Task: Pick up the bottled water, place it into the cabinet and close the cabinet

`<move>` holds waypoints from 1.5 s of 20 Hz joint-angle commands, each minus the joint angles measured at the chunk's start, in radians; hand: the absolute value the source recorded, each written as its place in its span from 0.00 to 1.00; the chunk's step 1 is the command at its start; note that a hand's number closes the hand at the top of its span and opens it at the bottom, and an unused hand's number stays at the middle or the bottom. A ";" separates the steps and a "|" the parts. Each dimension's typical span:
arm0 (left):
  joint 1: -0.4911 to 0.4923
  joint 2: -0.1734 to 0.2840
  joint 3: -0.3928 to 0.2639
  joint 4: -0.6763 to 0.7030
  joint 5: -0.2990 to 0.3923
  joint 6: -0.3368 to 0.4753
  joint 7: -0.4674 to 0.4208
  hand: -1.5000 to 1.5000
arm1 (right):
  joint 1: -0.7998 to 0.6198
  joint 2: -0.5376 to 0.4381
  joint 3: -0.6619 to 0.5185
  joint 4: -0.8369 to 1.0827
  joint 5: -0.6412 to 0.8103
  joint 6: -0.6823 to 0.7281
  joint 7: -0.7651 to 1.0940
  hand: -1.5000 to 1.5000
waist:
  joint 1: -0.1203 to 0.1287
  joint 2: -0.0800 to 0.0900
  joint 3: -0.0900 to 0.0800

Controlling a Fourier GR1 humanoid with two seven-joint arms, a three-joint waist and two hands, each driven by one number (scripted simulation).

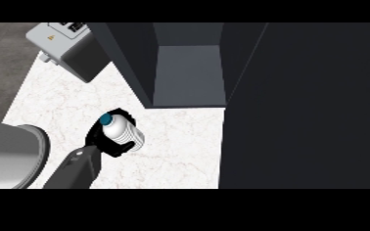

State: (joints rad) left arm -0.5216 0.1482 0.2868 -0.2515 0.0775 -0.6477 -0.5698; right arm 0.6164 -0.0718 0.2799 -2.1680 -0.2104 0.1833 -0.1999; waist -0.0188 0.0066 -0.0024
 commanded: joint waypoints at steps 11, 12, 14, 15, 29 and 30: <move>0.177 -0.006 0.119 -0.125 0.167 0.028 -0.159 1.00 | 0.071 0.003 0.040 0.008 0.021 0.003 -0.066 0.00 | 0.012 -0.010 0.003; 0.117 0.038 0.144 -0.131 0.205 -0.006 -0.086 1.00 | -0.007 -0.005 0.006 0.049 0.025 0.000 -0.042 0.00 | 0.016 -0.008 0.003; 0.212 -0.045 0.082 -0.206 0.174 0.016 -0.113 1.00 | -0.011 -0.020 -0.001 -0.023 0.005 -0.018 0.028 0.00 | 0.022 -0.010 0.003; 0.172 -0.004 0.105 -0.218 0.214 0.022 -0.035 1.00 | -0.007 -0.005 -0.010 0.019 0.011 -0.019 -0.033 0.00 | 0.017 -0.010 0.003; 0.402 -0.146 -0.102 -0.889 0.370 0.213 0.343 1.00 | -0.037 0.006 0.021 0.052 -0.008 -0.031 -0.031 0.00 | 0.028 -0.012 0.004; 0.419 -0.146 -0.151 -0.940 0.383 0.264 0.337 1.00 | -0.015 -0.012 0.040 -0.051 -0.007 -0.054 0.067 0.00 | 0.029 -0.013 0.004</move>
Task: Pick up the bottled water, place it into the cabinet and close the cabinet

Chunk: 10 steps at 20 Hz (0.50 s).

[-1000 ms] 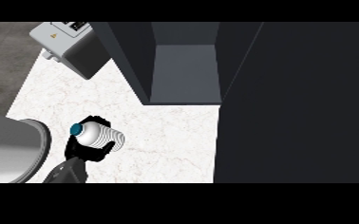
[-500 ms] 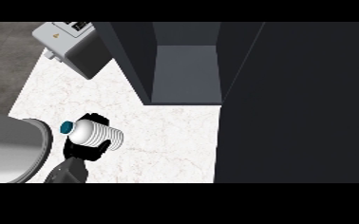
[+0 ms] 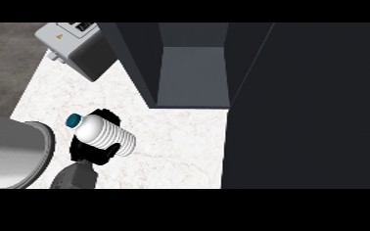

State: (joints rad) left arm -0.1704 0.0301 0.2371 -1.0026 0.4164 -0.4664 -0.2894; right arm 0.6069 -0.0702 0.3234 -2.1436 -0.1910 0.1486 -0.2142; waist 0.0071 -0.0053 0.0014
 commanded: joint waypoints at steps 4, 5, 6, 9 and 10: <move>0.034 -0.029 -0.179 -0.241 0.035 0.177 0.080 1.00 | 0.022 -0.025 0.034 -0.104 -0.013 -0.025 0.086 0.00 | -0.009 0.003 -0.001; -0.027 -0.030 -0.229 -0.263 0.067 0.306 0.107 1.00 | 0.039 -0.006 0.057 -0.019 -0.007 0.004 -0.011 0.00 | -0.013 0.001 -0.001; -0.050 -0.030 -0.222 -0.235 0.025 0.303 0.086 1.00 | -0.011 0.021 0.080 0.011 0.035 -0.029 0.000 0.00 | -0.012 0.004 -0.001; -0.030 -0.030 -0.363 -0.375 0.058 0.429 0.137 1.00 | 0.008 -0.004 0.051 0.001 0.004 -0.022 0.009 0.00 | -0.011 0.002 -0.001; -0.100 -0.030 -0.350 -0.242 0.046 0.456 0.056 1.00 | 0.020 -0.032 0.038 -0.052 -0.021 -0.004 0.011 0.00 | -0.018 0.005 -0.001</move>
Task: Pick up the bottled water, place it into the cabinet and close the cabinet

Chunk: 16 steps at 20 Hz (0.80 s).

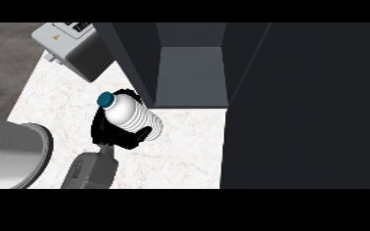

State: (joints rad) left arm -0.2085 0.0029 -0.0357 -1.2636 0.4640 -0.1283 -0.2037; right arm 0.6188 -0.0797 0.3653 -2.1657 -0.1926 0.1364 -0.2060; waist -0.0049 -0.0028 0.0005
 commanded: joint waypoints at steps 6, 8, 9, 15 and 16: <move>-0.225 -0.003 -0.126 -0.019 -0.014 0.283 0.101 1.00 | -0.066 0.017 0.023 0.041 0.026 -0.041 0.010 0.00 | -0.003 0.003 0.000; -0.255 -0.003 -0.212 0.018 -0.004 0.367 0.046 1.00 | -0.043 0.018 0.028 0.053 0.012 -0.037 -0.011 0.00 | -0.010 0.003 0.000; -0.333 -0.002 -0.130 0.087 -0.031 0.325 0.058 1.00 | -0.008 -0.007 0.025 0.049 0.014 -0.012 -0.043 0.00 | -0.016 0.004 0.000; -0.408 -0.002 -0.212 0.149 -0.112 0.474 0.034 1.00 | -0.046 0.002 0.030 0.009 -0.007 -0.034 0.025 0.00 | -0.019 0.005 -0.001; -0.449 -0.002 -0.203 0.142 -0.124 0.499 0.070 1.00 | -0.040 0.000 0.024 0.064 0.014 -0.019 -0.037 0.00 | -0.024 0.005 0.000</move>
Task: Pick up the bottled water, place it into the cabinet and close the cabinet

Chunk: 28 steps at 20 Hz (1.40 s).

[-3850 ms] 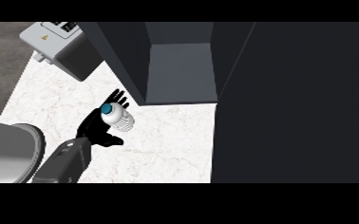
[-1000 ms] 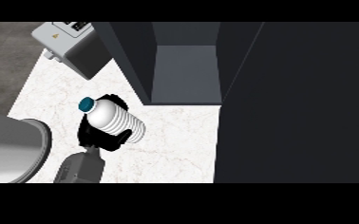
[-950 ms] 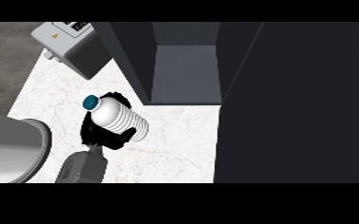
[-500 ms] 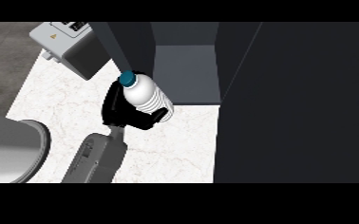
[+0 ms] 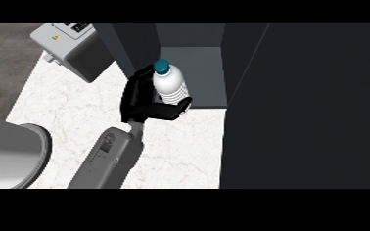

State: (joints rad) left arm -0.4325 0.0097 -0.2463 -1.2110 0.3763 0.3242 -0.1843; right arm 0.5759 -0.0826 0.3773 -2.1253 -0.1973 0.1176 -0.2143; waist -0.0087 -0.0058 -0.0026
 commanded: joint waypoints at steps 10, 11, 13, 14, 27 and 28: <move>-0.337 0.006 -0.006 0.203 -0.115 0.219 0.064 1.00 | -0.045 -0.006 -0.003 0.019 -0.035 0.015 0.028 0.00 | -0.055 0.020 0.003; -0.344 0.018 -0.010 0.197 -0.122 0.230 0.083 1.00 | -0.055 0.005 -0.005 0.052 -0.032 0.015 0.006 0.00 | -0.051 0.019 0.004; -0.344 0.029 -0.004 0.222 -0.136 0.266 0.083 1.00 | -0.056 -0.012 -0.036 0.070 -0.046 0.035 -0.017 0.00 | -0.062 0.022 0.004; -0.333 0.044 -0.013 0.243 -0.136 0.246 0.086 1.00 | -0.093 0.018 -0.005 0.068 -0.020 0.009 0.003 0.00 | -0.053 0.023 0.003; -0.308 0.104 -0.092 0.331 -0.244 0.382 0.072 1.00 | -0.062 -0.027 -0.029 0.051 -0.058 0.038 0.020 0.00 | -0.068 0.025 0.003; -0.325 0.128 -0.090 0.340 -0.249 0.390 0.101 1.00 | -0.071 -0.026 -0.024 0.046 -0.045 0.042 0.006 0.00 | -0.084 0.029 0.003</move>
State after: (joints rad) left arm -0.5189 0.0589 -0.4027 -1.0805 0.1389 0.8283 -0.1251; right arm 0.5072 -0.1015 0.3574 -2.0788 -0.2455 0.1519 -0.1983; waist -0.0566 -0.0123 0.0087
